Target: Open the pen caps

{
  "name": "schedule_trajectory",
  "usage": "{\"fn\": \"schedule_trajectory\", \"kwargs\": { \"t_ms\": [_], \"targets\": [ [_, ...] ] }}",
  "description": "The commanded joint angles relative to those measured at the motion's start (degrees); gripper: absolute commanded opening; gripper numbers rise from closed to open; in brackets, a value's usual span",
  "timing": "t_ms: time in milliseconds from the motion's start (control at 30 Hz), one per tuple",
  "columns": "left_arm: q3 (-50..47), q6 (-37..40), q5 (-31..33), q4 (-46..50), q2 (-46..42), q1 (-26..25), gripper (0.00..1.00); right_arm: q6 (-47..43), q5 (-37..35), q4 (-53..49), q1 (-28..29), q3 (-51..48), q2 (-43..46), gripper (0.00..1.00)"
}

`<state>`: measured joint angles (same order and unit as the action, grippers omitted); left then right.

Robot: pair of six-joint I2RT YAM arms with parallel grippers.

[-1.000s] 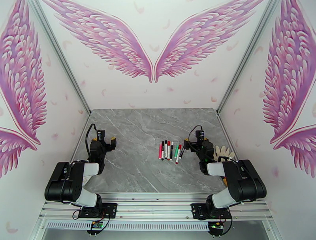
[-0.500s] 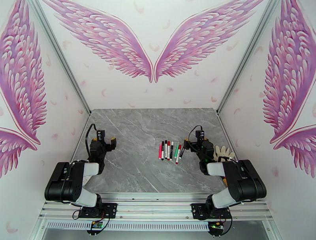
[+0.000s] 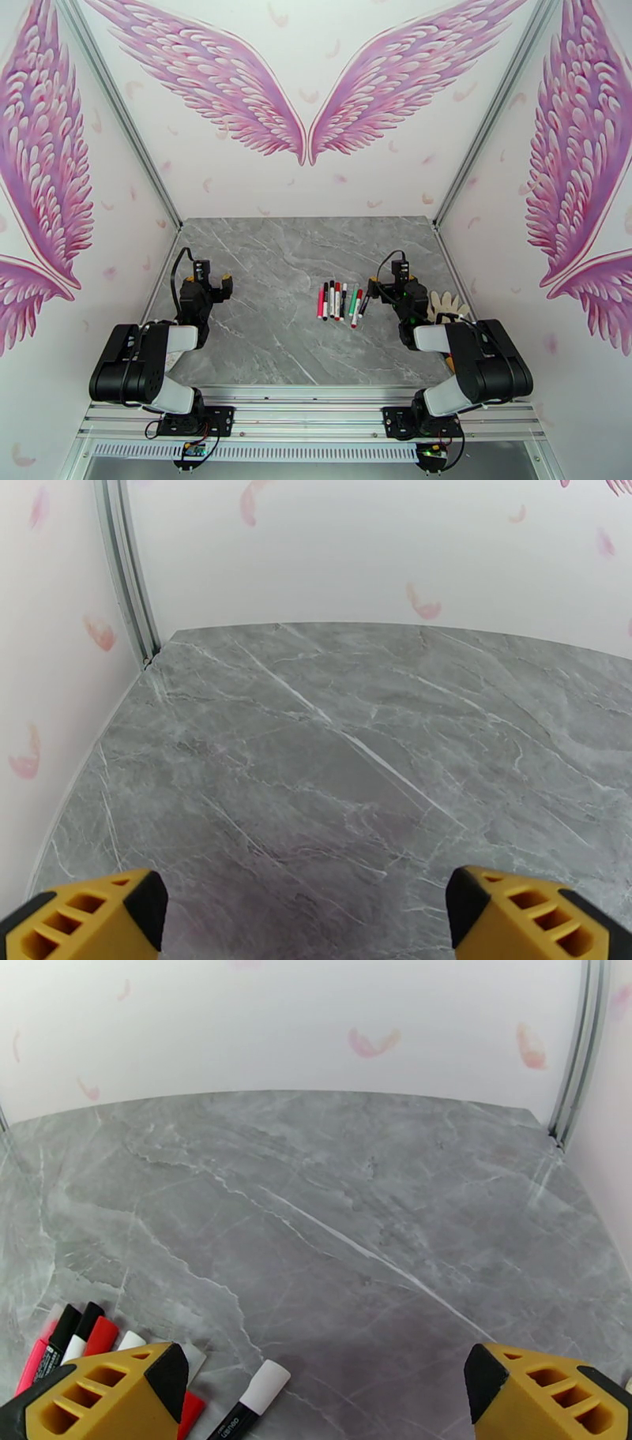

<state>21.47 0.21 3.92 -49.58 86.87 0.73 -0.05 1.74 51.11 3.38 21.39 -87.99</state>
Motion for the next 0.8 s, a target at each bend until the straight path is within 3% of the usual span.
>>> {"fn": "schedule_trajectory", "kwargs": {
  "t_ms": [0,167,367,567,767],
  "targets": [
    [-1.18,0.27,0.03,-2.21,-0.42,-0.2,0.99,0.18,-0.67,2.99,-0.21,-1.4,-0.25,0.99],
    [-2.69,0.5,1.01,-4.52,-1.13,-0.72,0.99,0.2,-0.57,4.27,-0.21,-2.2,0.14,0.99],
    [-0.03,0.71,3.2,4.06,-5.68,-1.52,0.99,0.05,-0.6,-0.26,-0.21,-1.58,3.9,0.99],
    [3.18,1.37,8.55,15.23,-13.35,-4.15,0.99,0.61,-0.69,-13.89,-0.13,2.2,11.25,0.99],
    [10.52,-5.3,10.08,32.86,-21.76,-7.04,0.99,3.85,-0.71,-30.72,0.29,6.74,21.55,0.99]
  ]
}}
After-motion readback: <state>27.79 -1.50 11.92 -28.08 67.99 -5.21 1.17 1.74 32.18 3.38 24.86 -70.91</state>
